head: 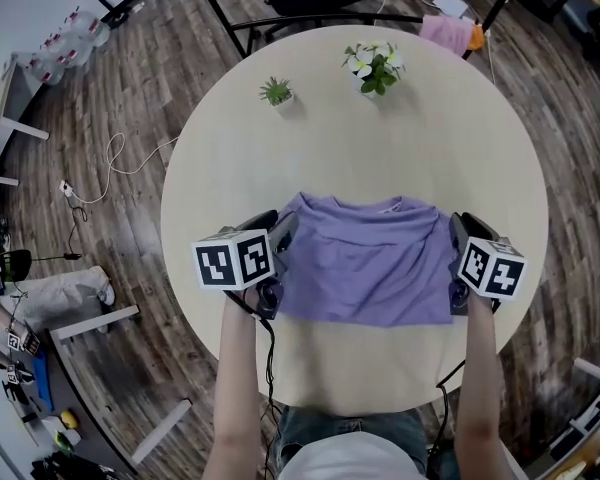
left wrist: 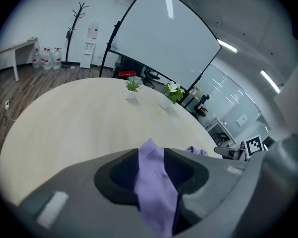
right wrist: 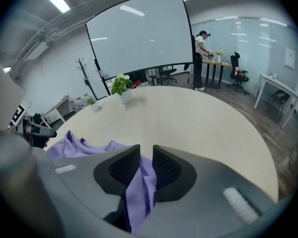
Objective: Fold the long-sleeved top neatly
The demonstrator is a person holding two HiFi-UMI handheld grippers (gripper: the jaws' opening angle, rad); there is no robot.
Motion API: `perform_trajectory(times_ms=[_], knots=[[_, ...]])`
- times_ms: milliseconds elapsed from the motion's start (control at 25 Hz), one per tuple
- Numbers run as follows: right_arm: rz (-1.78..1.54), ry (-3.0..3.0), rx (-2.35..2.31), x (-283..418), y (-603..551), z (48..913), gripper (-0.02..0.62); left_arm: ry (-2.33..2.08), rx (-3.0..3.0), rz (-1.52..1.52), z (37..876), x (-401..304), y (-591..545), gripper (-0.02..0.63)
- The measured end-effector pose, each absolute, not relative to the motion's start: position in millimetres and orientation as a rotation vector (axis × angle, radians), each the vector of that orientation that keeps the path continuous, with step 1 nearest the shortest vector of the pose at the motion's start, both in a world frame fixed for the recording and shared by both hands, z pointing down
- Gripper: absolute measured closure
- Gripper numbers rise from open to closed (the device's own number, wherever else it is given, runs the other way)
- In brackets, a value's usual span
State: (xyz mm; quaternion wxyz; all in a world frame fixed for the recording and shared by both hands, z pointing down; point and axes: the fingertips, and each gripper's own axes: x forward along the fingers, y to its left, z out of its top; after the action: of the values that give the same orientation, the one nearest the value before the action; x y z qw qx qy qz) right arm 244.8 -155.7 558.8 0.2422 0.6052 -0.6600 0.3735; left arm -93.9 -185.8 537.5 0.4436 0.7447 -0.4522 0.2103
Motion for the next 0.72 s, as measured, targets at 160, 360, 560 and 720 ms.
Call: perform_trajectory(times_ms=[160,360,560,720], knots=[[0.976,-1.823,1.641,242.6,-133.9,543.0,0.515,-1.127,1.95,0.611,524.4,-80.0,-167.4,0.522],[0.858,-1.801,1.629,240.8,-102.4,528.9,0.509,-1.122,2.031,0.675,513.9,-55.5,-135.3,0.573],[0.844,-1.813,1.653,244.5,-74.2,524.7,0.5,-1.096,2.051,0.632,506.5,-33.2,-113.0,0.591],[0.901,-1.815,1.681,248.2,-48.4,527.0,0.466,-1.078,2.095,0.637,495.4,-14.8,-103.6,0.594]])
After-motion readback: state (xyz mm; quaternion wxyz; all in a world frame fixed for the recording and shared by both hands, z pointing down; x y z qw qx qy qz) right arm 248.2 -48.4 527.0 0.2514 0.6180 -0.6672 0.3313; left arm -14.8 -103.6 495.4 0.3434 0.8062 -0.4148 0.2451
